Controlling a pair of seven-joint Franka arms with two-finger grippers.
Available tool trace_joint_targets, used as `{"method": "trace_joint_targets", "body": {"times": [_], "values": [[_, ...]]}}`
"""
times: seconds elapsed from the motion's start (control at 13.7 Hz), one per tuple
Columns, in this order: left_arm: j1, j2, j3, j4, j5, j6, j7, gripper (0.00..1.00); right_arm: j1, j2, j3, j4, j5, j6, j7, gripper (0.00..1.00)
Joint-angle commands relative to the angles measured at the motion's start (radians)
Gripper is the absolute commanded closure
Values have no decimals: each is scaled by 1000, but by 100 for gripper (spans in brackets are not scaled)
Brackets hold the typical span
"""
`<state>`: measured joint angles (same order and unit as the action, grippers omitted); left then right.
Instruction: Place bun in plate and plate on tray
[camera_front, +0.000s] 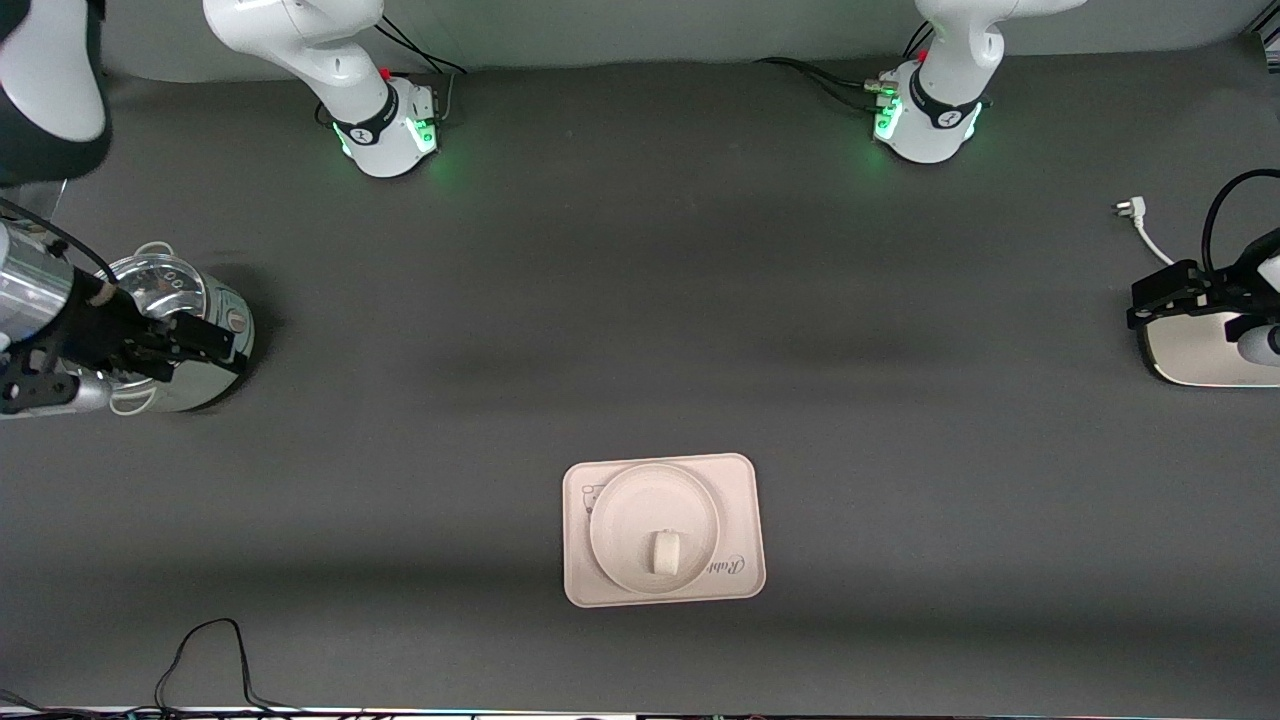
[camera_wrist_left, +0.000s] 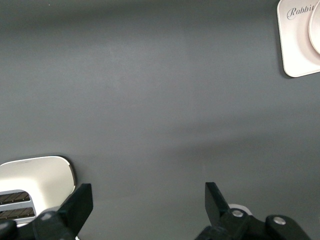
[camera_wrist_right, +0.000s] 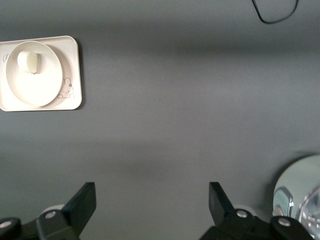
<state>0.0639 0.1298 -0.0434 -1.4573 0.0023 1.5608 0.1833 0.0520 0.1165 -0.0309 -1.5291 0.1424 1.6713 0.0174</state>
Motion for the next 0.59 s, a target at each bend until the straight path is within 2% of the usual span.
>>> {"method": "trace_joint_targets", "body": {"times": [0.0, 0.22, 0.44, 0.51], "values": [[1, -7, 0, -6, 4, -1, -10, 0, -168, -89, 201, -94, -84, 8, 53, 0], [1, -7, 0, -6, 2, 1, -10, 0, -152, -89, 186, -94, -92, 8, 49, 0], [-1, -4, 0, -6, 2, 1, -10, 0, -63, -86, 77, -92, -113, 8, 52, 0], [-1, -4, 0, -6, 2, 1, -10, 0, -58, -83, 72, -89, -112, 8, 52, 0]]}}
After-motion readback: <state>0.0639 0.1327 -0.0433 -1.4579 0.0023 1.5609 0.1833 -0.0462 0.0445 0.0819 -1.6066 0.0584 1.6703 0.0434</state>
